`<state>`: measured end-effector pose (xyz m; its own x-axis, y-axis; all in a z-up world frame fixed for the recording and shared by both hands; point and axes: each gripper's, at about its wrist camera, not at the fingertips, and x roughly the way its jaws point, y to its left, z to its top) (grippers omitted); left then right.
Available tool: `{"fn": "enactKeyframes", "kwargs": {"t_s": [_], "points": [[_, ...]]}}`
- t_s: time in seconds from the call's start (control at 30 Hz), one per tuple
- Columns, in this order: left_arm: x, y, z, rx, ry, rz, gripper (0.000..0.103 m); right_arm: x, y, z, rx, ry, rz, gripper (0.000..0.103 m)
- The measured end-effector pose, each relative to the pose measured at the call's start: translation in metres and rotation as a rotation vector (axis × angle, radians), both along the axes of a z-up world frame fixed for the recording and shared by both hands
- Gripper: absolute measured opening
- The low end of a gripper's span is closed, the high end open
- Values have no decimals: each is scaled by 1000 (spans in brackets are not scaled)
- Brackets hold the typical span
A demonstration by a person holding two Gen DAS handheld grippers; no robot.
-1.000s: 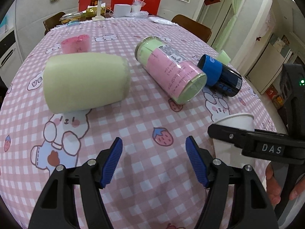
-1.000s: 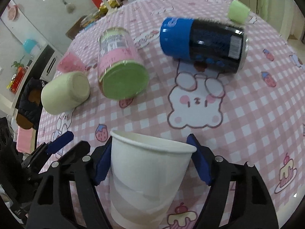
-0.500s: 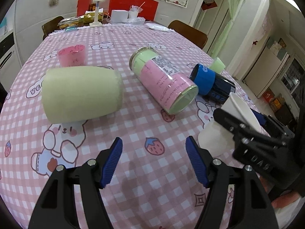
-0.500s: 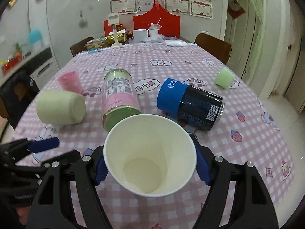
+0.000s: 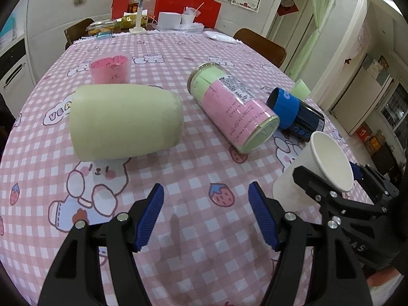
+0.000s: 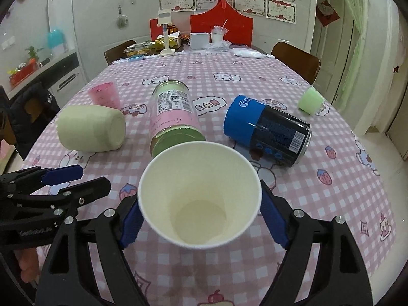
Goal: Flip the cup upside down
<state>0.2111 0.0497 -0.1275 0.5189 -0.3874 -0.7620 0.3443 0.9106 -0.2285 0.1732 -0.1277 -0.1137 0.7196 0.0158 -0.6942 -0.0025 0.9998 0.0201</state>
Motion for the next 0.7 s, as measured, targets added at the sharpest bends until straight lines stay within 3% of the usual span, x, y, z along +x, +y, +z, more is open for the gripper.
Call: {"fn": "enactKeyframes", "kwargs": {"t_s": [0.37,0.7], "points": [[-34,-2,23,50,-86,-42,68,-48,5,18,67,-47,-27,81],[-99,-7,51,69,-215,-55,68,-117,-8,43,107,-156,-109,81]]}}
